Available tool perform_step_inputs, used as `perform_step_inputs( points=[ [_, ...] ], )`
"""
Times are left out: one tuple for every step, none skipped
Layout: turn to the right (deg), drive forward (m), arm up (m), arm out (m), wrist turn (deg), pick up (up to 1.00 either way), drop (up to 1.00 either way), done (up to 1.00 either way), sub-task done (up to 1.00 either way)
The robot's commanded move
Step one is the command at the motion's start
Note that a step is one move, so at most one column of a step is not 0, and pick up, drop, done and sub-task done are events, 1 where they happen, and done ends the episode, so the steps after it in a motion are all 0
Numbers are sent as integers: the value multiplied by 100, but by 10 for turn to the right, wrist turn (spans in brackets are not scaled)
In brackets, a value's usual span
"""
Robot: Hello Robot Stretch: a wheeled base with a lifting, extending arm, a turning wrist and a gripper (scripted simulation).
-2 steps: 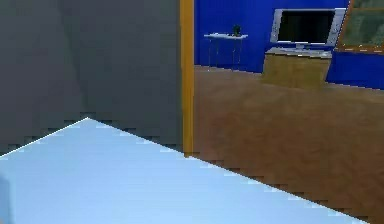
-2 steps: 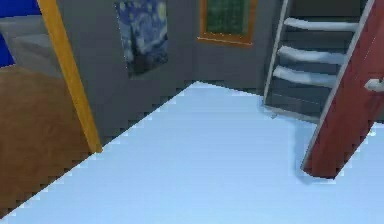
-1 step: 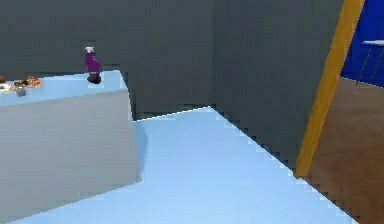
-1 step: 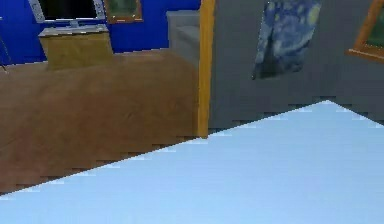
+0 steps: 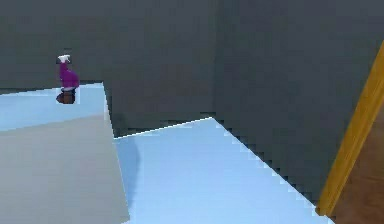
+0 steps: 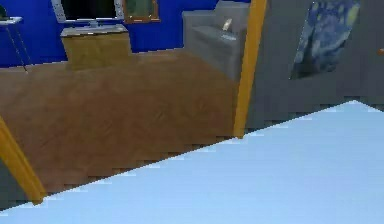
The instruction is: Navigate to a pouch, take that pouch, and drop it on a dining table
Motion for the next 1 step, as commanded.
perform_step_inputs(
  points=[
    [-210,0,0,0,0,0,0,0,0]
  ],
)
